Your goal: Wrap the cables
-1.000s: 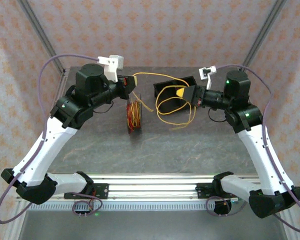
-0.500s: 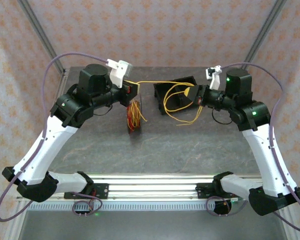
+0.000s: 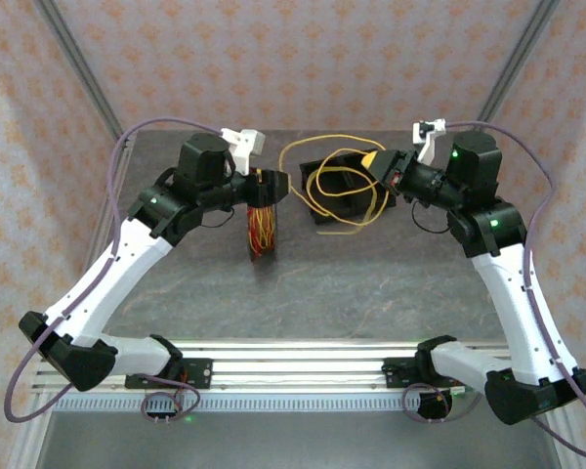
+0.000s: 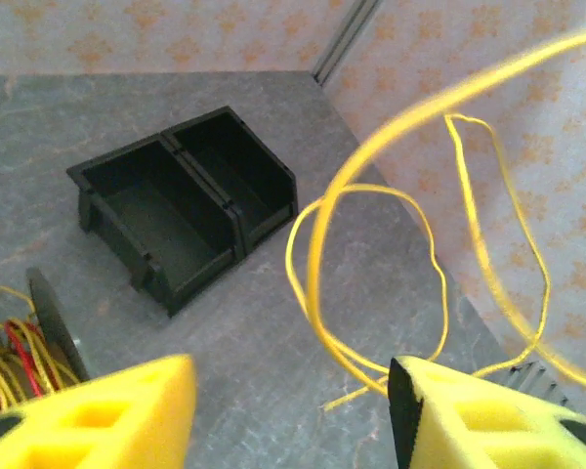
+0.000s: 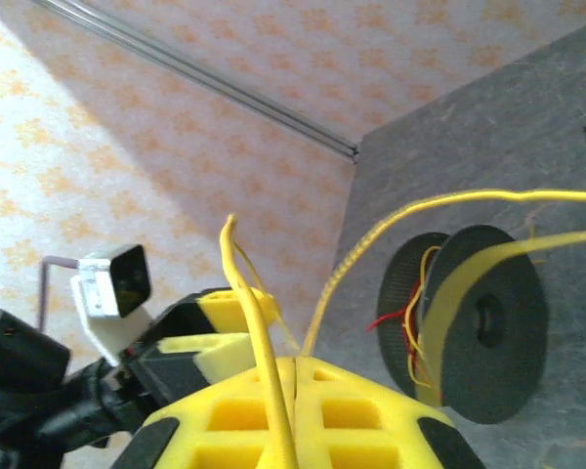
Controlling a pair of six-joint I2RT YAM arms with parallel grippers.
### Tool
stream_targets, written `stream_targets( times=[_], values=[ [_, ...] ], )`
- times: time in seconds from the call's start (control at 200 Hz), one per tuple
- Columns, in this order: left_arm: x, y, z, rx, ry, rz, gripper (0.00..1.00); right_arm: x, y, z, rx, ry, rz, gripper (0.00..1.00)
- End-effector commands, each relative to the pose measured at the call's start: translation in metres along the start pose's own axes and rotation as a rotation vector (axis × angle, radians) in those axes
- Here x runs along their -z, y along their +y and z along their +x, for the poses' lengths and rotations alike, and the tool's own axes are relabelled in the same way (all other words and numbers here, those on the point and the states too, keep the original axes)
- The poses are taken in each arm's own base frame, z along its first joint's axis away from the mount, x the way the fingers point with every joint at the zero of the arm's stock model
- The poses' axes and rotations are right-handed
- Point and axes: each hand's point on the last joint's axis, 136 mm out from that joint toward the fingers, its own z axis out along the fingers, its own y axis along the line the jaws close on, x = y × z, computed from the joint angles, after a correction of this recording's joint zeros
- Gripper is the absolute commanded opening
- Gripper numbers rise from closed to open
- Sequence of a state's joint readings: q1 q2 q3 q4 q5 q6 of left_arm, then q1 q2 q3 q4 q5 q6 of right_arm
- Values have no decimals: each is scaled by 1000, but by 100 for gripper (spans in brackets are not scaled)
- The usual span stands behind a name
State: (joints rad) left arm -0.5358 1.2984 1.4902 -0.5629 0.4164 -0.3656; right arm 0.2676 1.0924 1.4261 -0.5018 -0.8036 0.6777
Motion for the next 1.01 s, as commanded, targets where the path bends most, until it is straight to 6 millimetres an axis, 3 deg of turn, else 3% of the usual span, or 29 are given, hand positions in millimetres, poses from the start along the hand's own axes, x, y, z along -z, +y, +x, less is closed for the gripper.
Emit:
stream_targets(
  times=[0.0,0.14,0.29,0.42,0.601,0.626,0.706,0.786,1.001],
  values=[
    [9,-18,-20,35,-109,84,71,10,27,-10,-2,-49,-90,0],
    [18,-20,-22,110,-183,123,83,8,27,-17,-58,-90,-115,0],
    [7,-33,-10,213,-197,194,91,2,26,-22,-116,-110,-149,0],
    [-6,-42,-4,283,-203,219,90,-1,23,-23,-137,-115,-157,0],
    [-24,-45,7,305,-167,191,65,1,19,-22,-145,-127,-141,0],
    [-25,-44,8,302,-162,179,58,2,19,-22,-144,-127,-140,0],
    [-23,-35,13,285,-153,119,18,5,11,-21,-128,-139,-82,0],
    [-10,-23,17,221,-138,26,1,12,-5,-21,-98,-155,28,0],
    [47,24,50,-211,133,-308,0,51,-57,-28,-26,-215,357,0]
  ],
)
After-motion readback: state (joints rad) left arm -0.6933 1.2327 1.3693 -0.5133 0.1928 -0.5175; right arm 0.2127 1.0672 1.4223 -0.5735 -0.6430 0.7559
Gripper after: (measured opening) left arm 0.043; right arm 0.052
